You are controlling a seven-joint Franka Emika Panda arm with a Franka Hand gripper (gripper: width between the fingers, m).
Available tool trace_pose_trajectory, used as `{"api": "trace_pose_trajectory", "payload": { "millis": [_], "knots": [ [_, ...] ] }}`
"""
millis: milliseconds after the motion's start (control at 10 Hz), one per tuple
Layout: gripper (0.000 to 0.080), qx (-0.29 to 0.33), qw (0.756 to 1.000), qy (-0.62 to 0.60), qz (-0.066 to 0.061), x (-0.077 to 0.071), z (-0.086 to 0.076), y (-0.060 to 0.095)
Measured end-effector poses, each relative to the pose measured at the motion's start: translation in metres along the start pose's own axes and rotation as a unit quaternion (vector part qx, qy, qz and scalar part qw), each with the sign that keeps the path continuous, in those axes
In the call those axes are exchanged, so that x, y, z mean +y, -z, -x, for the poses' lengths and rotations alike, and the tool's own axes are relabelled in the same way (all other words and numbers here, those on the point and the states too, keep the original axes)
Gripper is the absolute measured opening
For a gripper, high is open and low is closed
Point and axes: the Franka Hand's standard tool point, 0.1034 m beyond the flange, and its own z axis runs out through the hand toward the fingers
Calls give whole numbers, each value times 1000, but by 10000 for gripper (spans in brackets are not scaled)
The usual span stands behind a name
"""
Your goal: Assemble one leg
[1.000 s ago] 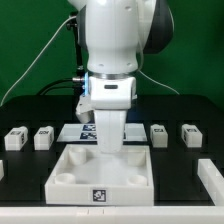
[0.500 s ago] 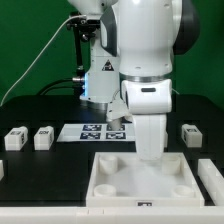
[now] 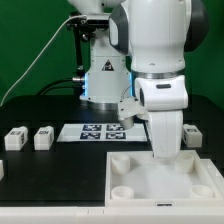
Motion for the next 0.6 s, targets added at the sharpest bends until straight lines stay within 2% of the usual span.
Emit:
{"api": "trace_pose_trajectory", "payload": {
  "millis": [200,300,400,500,600],
  "knots": [
    [60,1,1000,-4,-4,-2,3,-7],
    [238,1,1000,-5,-6,-2,4,-9],
    [238,1,1000,-8,-6,-2,4,-9],
    [421,1,1000,-10,-6,-2,4,-9],
    [554,1,1000,-12,-6,-2,4,-9]
  ]
}}
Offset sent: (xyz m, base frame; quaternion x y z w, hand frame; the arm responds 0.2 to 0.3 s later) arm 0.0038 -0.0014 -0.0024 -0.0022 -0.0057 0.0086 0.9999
